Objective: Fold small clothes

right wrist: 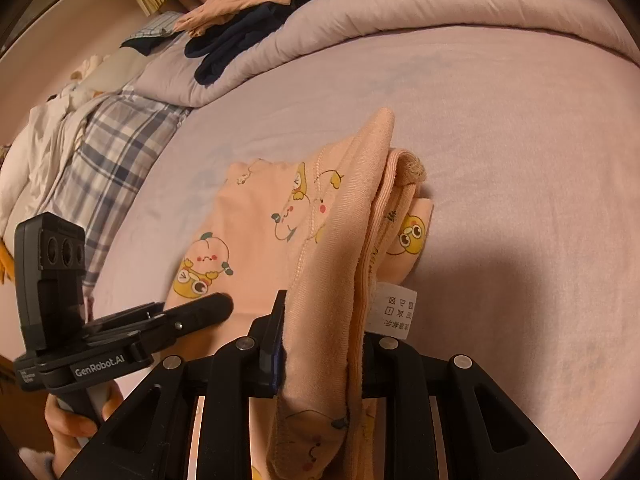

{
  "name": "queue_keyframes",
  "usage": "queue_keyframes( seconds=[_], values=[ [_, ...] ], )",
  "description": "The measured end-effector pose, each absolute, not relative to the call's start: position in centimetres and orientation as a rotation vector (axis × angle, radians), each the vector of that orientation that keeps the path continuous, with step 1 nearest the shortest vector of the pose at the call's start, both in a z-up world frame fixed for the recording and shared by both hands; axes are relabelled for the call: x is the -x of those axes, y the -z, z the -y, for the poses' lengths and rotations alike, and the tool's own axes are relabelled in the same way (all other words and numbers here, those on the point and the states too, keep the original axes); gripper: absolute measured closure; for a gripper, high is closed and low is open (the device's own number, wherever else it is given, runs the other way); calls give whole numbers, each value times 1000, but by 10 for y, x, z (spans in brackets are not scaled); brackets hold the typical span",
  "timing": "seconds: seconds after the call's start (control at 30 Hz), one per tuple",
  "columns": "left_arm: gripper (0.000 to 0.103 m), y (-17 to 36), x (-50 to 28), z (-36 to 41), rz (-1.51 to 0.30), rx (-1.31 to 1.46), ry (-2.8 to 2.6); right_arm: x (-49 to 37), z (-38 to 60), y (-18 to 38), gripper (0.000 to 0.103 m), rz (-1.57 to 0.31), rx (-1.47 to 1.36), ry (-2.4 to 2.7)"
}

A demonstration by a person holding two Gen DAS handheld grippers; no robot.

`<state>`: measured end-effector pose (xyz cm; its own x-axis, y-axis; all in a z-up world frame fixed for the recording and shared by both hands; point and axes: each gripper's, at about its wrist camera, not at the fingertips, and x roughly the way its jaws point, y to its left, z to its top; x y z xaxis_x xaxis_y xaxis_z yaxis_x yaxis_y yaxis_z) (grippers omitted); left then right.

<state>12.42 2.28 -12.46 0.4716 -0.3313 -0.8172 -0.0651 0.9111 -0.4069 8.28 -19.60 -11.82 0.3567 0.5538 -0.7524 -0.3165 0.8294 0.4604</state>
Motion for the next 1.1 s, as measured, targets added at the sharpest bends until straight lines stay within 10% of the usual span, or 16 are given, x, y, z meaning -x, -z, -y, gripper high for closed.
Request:
queue_keyframes(
  seconds=[1.1],
  values=[
    [66, 122, -123, -14, -1074, 344, 129, -88, 197, 118, 77, -1104, -242, -561]
  ],
)
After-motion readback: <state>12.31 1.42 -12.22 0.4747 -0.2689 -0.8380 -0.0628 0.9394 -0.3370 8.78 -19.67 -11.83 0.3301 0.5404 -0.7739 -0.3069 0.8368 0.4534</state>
